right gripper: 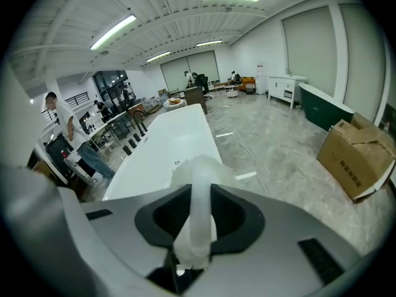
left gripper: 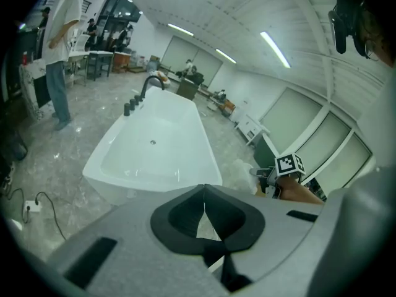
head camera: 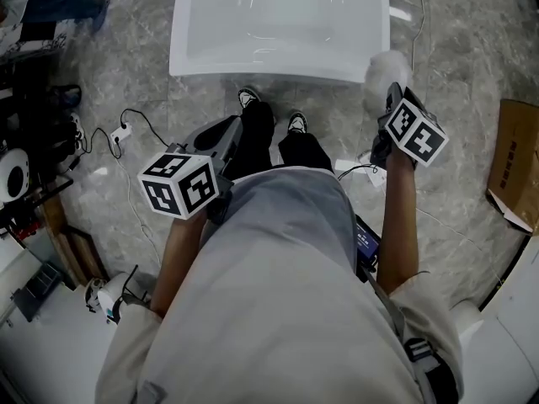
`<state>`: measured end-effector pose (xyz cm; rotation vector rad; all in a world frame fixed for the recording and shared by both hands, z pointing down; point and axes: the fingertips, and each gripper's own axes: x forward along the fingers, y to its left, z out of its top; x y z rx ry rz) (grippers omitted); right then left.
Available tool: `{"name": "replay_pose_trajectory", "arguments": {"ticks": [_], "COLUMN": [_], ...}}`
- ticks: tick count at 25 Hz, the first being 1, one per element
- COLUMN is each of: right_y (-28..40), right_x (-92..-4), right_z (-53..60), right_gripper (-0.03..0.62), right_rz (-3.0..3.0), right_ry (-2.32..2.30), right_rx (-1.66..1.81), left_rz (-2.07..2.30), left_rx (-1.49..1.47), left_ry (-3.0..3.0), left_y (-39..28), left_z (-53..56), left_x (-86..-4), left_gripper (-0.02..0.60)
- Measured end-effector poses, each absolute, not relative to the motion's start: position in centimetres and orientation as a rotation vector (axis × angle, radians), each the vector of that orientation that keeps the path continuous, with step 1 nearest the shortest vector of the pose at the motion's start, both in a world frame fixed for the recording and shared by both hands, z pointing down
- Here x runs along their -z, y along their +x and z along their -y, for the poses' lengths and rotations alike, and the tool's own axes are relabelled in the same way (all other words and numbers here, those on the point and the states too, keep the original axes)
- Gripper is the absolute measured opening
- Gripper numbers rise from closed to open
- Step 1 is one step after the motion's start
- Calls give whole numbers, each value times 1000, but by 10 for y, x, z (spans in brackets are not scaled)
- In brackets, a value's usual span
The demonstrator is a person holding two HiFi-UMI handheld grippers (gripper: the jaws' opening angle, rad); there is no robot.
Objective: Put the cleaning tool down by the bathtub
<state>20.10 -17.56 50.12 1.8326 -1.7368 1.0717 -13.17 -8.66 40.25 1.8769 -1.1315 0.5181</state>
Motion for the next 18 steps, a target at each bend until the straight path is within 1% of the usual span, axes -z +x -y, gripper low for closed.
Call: {"name": "replay_pose_trajectory", "arguments": {"ticks": [18], "right_y": [213], "right_x": [-545], "right_z": [181], "right_gripper": [80], "right_rz": [1656], "right_ry": [1868], "right_rx": [-1154], "left_rz": [1114], "left_rx": [-552], "left_ry": [1845], "left_y": [-138], "left_z": [78], "left_x": [-411], "left_gripper": [6]}}
